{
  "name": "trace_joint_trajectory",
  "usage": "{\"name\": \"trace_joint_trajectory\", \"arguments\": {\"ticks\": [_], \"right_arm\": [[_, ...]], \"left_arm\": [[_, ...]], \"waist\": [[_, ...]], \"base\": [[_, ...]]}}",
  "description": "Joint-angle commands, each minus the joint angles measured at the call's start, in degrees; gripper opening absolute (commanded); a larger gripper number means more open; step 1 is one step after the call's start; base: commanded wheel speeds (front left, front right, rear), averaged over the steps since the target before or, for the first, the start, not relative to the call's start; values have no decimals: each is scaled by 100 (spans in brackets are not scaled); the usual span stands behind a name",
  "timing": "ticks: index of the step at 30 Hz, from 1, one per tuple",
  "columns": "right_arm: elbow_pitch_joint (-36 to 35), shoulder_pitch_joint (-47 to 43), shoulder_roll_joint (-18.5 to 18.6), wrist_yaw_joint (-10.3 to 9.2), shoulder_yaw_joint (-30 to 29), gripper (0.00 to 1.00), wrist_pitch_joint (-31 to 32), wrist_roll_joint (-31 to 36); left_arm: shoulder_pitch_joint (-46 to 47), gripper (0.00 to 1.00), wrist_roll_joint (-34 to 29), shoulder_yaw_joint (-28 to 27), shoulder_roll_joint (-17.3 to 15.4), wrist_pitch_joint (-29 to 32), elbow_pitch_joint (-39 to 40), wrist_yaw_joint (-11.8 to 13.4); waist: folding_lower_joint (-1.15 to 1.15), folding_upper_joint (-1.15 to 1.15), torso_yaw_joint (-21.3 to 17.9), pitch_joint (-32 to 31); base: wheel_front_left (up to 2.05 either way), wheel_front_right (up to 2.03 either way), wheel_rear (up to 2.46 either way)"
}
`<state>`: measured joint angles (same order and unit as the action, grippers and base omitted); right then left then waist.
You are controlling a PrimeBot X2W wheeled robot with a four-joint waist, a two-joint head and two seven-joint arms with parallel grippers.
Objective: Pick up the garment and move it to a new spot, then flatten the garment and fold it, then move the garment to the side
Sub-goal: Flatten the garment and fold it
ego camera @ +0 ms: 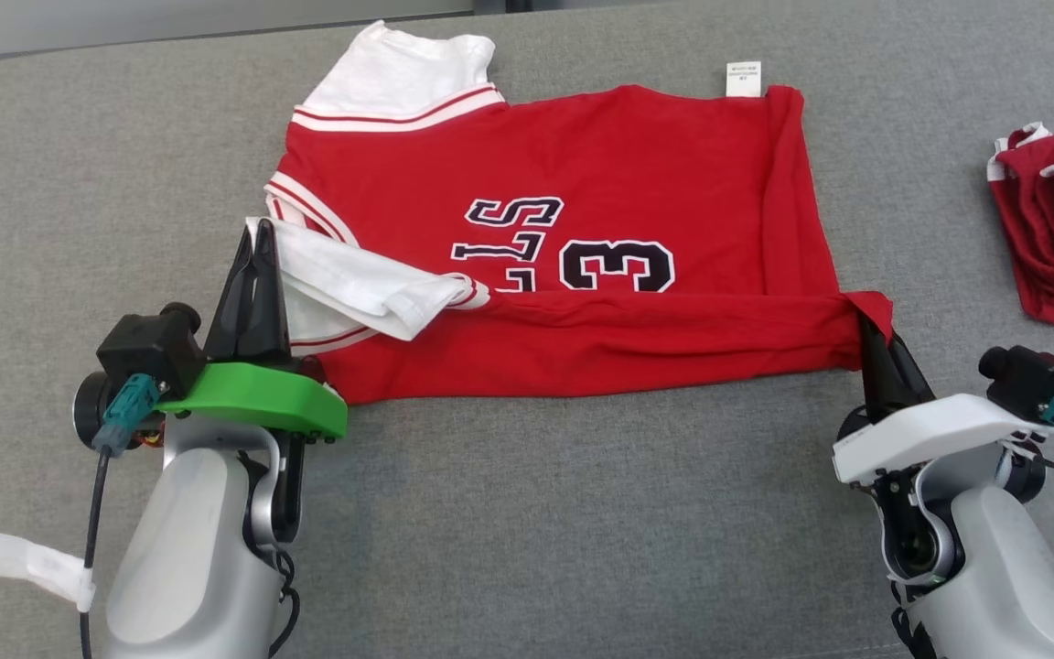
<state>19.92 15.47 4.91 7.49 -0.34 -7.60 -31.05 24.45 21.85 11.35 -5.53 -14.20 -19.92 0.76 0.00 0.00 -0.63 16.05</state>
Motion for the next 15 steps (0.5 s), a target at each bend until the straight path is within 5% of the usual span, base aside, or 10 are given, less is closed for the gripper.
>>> {"name": "trace_joint_trajectory", "arguments": {"ticks": [1,5,9,10,11,12,14,15], "right_arm": [[87,147,11,0,46,0,-43,26],[351,423,18,0,148,0,-169,0],[569,607,25,0,231,24,-273,-12],[619,647,23,0,257,38,-284,-31],[666,678,22,0,272,85,-304,-47],[695,738,21,0,287,100,-351,-51],[719,809,21,0,310,100,-440,-67],[712,833,22,0,313,100,-492,-68]], "left_arm": [[180,0,6,-31,4,-49,-144,-28],[475,0,-25,-122,39,-91,-542,-57],[735,0,-65,-256,95,-99,-735,-74],[776,0,-67,-299,116,-100,-796,-73],[814,0,-63,-341,128,-100,-840,-69],[881,0,-75,-400,139,-98,-887,-51],[955,40,-149,-478,163,-99,-910,-52],[991,100,-184,-530,172,-98,-853,-106]], "waist": [[0,0,-179,208],[0,0,-198,267],[0,0,-193,285],[0,0,-191,284],[0,0,-190,282],[0,0,-193,281],[0,0,-202,277],[0,0,-209,273]], "base": [[0,0,0],[0,0,0],[0,0,0],[0,0,0],[0,0,0],[0,0,0],[0,0,0],[0,0,0]]}}
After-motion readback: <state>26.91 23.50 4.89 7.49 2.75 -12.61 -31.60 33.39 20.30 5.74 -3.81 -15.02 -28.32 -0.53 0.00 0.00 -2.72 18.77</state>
